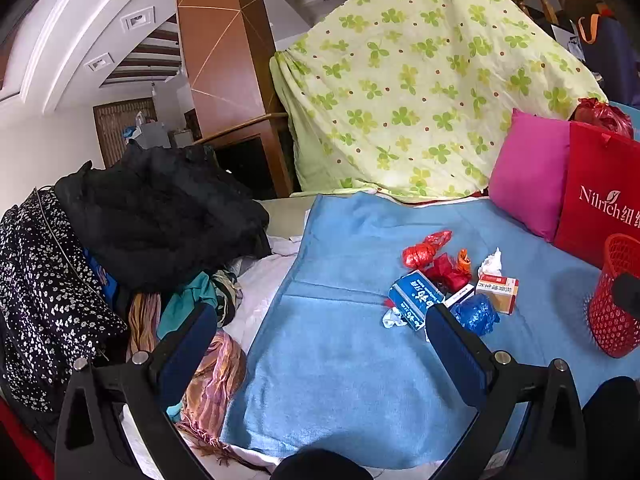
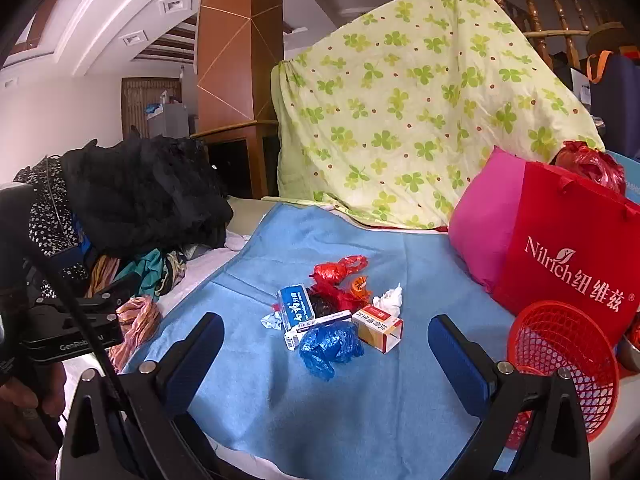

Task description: Collect trash

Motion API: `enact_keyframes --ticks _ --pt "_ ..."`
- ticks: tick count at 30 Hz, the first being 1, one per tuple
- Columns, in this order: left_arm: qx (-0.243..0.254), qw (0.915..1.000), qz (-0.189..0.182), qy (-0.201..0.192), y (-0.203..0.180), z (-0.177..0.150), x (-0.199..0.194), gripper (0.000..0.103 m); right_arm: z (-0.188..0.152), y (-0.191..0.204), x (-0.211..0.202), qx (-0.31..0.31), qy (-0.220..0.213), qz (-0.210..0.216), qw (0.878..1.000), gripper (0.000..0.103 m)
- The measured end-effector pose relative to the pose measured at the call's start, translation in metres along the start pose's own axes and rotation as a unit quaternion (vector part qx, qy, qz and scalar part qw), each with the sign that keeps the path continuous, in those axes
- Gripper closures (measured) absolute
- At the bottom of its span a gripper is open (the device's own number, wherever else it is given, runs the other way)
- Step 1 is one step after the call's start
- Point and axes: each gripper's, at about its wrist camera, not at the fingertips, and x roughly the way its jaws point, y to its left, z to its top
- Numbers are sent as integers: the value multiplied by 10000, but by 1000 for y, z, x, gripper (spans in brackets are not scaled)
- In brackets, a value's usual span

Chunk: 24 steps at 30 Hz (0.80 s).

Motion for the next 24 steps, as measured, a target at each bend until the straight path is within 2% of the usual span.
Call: enact_keyframes --ticks 5,14,19,24 --pt "118 9999 37 69 -1 -4 8 0 -1 -3 9 6 138 -1 9999 0" --pt "118 9996 -12 276 -8 -13 33 0 -11 -20 35 386 541 107 9977 0" --pt "88 9977 -190 642 -13 -27 65 0 -24 -37 67 704 830 202 9939 0" --pt "-112 9920 -534 1141 -18 -41 108 0 -42 -66 118 1311 1255 406 9826 0"
